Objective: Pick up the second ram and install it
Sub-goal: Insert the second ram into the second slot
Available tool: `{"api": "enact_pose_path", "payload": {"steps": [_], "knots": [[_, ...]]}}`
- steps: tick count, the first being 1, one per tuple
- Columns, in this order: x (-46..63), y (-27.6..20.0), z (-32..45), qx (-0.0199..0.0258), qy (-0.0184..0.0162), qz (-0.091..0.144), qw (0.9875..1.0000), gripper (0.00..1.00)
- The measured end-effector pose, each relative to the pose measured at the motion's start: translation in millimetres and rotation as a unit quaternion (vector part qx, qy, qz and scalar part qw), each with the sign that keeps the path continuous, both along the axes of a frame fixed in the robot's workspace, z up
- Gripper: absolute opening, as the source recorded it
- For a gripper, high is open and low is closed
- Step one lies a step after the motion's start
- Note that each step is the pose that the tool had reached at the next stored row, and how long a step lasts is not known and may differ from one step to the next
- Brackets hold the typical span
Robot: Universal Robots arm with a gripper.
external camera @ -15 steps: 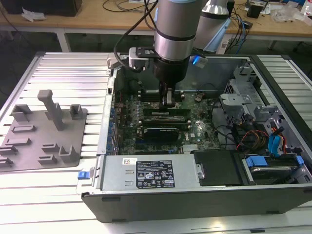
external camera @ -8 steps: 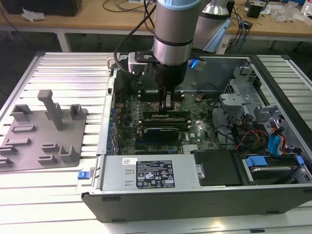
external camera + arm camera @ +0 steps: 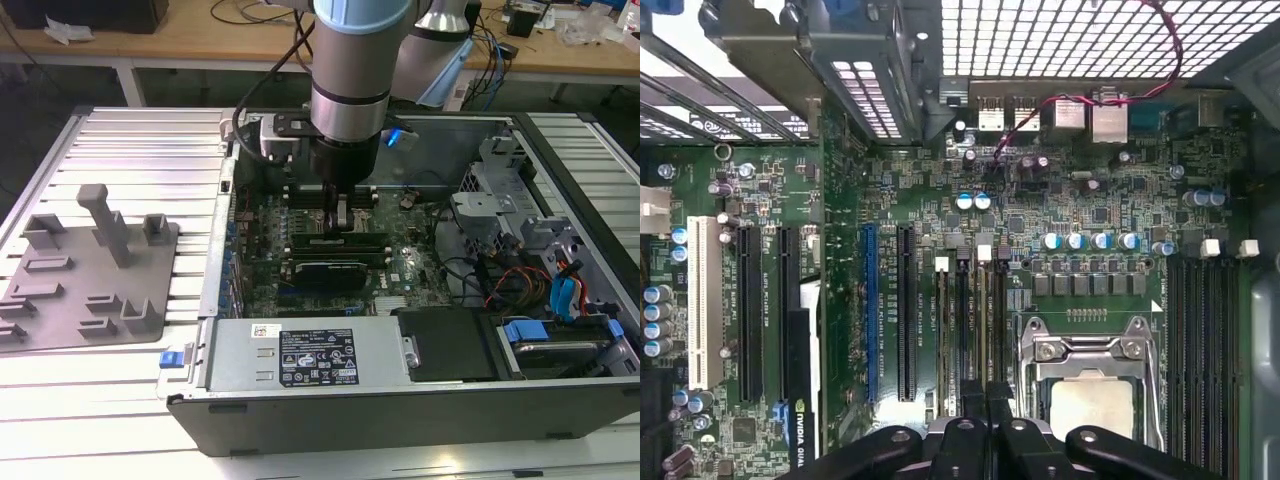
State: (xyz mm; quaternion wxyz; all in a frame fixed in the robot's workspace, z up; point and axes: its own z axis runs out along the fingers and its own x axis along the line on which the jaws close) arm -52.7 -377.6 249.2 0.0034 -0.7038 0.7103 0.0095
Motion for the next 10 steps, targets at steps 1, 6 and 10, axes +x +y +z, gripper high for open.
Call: {"api": "enact_pose_path", "payload": {"steps": [1, 6, 10], "knots": [[0.1, 0.1, -1.2, 0.0002, -0.0002, 0.0, 1.0, 0.09], [0.0, 1.1, -9.3, 0.0002, -0.0004, 0.0, 1.0, 0.09], [0.0, 2.1, -12.1, 0.0004, -0.0004, 0.0, 1.0, 0.09]]}}
